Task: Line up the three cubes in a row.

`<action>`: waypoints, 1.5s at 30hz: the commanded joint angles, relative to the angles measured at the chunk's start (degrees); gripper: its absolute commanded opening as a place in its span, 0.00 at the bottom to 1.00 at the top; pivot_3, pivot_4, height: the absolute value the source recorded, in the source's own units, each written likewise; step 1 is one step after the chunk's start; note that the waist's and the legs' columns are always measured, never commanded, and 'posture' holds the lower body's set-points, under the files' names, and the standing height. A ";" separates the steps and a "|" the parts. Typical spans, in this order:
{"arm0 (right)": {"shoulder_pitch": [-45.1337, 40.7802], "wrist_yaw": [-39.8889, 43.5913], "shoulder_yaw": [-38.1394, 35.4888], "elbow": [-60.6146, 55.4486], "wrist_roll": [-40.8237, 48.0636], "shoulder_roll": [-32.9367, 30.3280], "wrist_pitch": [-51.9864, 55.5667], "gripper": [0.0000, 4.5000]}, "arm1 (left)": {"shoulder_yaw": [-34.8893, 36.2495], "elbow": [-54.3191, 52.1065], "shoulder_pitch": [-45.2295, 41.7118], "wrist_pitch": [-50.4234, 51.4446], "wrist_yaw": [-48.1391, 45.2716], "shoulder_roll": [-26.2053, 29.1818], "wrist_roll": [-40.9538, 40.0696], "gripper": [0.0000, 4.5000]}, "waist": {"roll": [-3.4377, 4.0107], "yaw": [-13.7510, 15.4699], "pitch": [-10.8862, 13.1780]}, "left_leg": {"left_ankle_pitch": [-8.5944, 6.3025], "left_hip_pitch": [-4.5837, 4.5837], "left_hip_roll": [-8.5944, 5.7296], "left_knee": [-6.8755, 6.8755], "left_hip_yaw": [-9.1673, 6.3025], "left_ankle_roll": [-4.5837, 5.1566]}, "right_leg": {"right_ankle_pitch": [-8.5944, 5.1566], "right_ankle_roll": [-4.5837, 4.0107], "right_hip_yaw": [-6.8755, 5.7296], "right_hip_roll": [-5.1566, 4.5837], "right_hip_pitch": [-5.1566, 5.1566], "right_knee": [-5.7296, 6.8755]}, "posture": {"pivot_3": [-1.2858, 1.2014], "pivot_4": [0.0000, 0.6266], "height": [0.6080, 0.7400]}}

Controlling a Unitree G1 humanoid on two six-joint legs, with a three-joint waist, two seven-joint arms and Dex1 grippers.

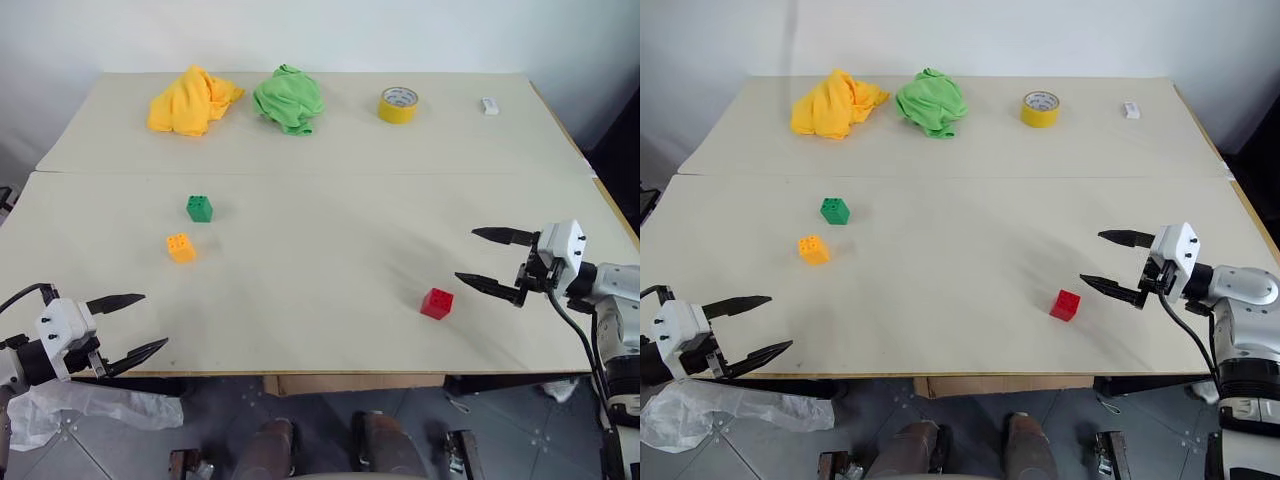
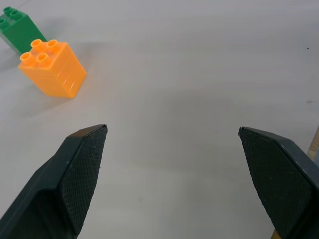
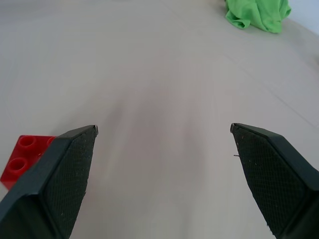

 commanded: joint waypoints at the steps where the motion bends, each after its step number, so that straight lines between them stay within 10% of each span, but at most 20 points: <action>1: -0.44 0.94 -0.82 0.43 0.47 -0.04 -1.72 1.00 | 2.15 -2.43 -0.76 -0.12 0.81 -0.01 -2.03 1.00 | 0.00 0.10 0.00 | 0.00 -0.01 0.00 0.00 -0.01 0.00 | 0.00 0.00 -0.01 0.00 0.00 0.00 | 0.52 0.24 1.00; 8: 0.08 -0.62 -4.06 1.45 1.34 -1.99 -2.80 1.00 | 1.70 -11.38 -2.98 12.13 1.19 1.05 -10.53 1.00 | 0.00 0.03 0.00 | 0.00 -0.01 0.00 0.01 -0.01 0.00 | 0.00 0.00 -0.01 0.00 0.01 0.01 | 0.52 0.24 1.00; 20: 16.40 0.91 -15.09 7.88 0.72 -12.78 -7.01 1.00 | -21.05 -19.06 -26.77 20.71 -0.73 -4.65 -9.96 1.00 | 0.10 0.92 -0.03 | -0.01 -0.03 -0.05 0.04 -0.03 0.02 | 0.01 0.02 -0.11 0.05 0.11 0.15 | 0.52 0.24 1.00; 32: 12.52 0.62 4.52 -28.13 0.17 -14.51 20.17 1.00 | -24.00 -16.75 -25.57 16.90 0.22 -10.07 -5.93 1.00 | 0.11 -0.43 -0.03 | 0.06 0.10 0.16 0.18 0.03 -0.17 | 0.01 0.02 0.02 0.21 0.09 0.20 | 0.52 0.24 1.00; 45: 8.31 -4.24 14.42 -29.61 -6.82 -11.51 26.83 0.96 | -22.80 -23.10 -20.55 19.55 3.50 -9.73 -6.43 1.00 | 0.09 1.68 -0.02 | 0.01 -0.06 0.00 0.22 -0.14 -0.07 | 0.02 0.02 -0.07 0.06 0.07 0.01 | 0.52 0.24 1.00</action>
